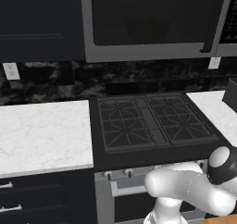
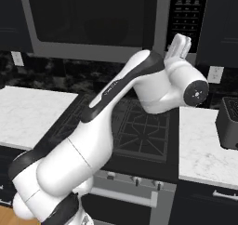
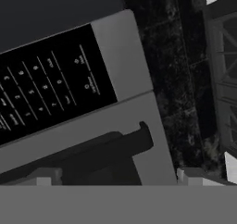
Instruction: Pick the squash from the sink and place it in the bowl. Then pick the bowl and place it in the microwave. Then close the microwave door and press the start button.
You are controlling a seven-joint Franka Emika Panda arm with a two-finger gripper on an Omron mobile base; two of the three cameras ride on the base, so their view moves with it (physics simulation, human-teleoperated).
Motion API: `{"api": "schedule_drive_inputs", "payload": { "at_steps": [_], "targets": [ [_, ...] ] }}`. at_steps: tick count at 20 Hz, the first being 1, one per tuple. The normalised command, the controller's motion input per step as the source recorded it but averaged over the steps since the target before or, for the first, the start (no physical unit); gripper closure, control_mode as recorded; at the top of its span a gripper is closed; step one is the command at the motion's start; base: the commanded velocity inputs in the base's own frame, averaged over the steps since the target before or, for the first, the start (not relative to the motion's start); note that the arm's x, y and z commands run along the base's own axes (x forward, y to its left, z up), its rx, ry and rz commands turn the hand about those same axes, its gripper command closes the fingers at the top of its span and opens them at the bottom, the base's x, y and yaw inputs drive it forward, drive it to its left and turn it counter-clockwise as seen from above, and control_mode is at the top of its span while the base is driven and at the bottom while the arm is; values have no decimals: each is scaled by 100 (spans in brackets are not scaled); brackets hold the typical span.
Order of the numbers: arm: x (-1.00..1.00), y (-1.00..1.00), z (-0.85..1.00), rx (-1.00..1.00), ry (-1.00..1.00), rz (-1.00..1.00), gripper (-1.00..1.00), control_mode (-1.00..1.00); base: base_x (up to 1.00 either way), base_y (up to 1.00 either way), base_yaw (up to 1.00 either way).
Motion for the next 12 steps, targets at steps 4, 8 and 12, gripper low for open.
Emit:
{"api": "schedule_drive_inputs", "payload": {
  "at_steps": [4,8,12],
  "targets": [
    [69,-28,-22,0,6,12,-100,-100,0,0,0],
    [57,-36,-16,0,2,8,-100,-100,0,0,0],
    [62,-33,-10,0,2,4,-100,-100,0,0,0]
  ]
}}
